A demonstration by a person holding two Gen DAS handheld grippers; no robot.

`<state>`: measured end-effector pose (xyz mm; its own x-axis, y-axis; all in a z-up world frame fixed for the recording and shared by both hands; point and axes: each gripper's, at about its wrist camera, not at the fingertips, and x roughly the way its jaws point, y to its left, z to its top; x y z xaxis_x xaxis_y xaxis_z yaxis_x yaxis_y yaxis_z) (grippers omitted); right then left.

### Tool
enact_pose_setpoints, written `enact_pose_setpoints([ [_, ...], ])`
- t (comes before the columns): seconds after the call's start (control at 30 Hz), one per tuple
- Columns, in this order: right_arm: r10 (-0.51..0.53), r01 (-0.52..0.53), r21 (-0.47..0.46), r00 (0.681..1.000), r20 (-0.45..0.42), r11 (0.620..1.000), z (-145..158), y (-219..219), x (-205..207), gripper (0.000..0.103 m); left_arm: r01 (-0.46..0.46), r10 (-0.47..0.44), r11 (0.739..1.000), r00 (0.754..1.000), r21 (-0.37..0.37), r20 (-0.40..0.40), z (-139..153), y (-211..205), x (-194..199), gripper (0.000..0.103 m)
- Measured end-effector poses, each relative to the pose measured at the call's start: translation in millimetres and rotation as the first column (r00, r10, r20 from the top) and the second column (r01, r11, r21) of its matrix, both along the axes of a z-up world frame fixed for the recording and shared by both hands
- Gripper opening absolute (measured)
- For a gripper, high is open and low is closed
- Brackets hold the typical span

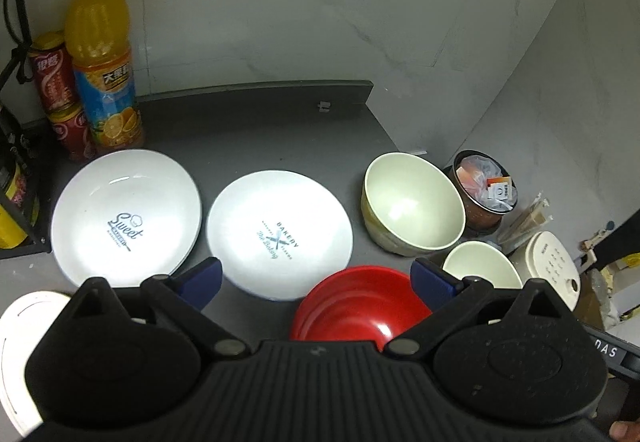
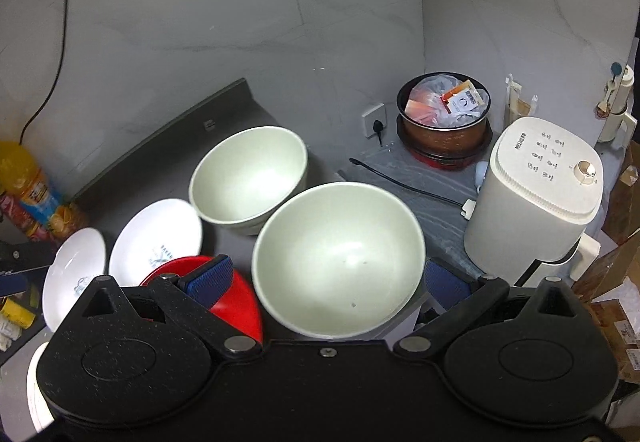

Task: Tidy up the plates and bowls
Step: 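Move both grippers to the large cream bowl and close them on its rim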

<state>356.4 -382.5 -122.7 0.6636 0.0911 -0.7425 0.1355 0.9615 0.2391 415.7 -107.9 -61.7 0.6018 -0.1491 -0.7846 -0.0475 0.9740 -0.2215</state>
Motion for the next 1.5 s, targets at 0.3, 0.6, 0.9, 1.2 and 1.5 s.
enact_pose_setpoints([
  [0.3,-0.053,0.055,0.027,0.996,-0.068,0.998,-26.8,-32.3,18.8,0.094,0.046,-0.047,0.999,0.999,-0.020,-0.005,-17.6,-41.9,25.9,0.099],
  [0.6,-0.093,0.104,0.072,0.986,-0.139,0.992,-52.9,-58.5,30.4,0.079,0.148,-0.149,0.989,0.987,-0.016,-0.054,-41.2,-91.9,52.2,0.075],
  [0.9,-0.074,0.097,0.109,0.978,-0.197,0.989,-74.5,-68.9,40.0,0.069,0.239,-0.237,0.971,0.963,-0.002,-0.130,-68.1,-135.0,74.0,0.063],
  [1.2,-0.052,0.087,0.135,0.969,-0.241,0.987,-93.6,-73.7,47.6,0.063,0.306,-0.295,0.952,0.931,0.019,-0.213,-95.5,-161.5,88.6,0.050],
  [1.5,-0.019,0.063,0.155,0.963,-0.270,0.986,-109.6,-73.4,53.7,0.044,0.341,-0.319,0.940,0.904,0.027,-0.284,-116.6,-177.4,99.4,0.037],
])
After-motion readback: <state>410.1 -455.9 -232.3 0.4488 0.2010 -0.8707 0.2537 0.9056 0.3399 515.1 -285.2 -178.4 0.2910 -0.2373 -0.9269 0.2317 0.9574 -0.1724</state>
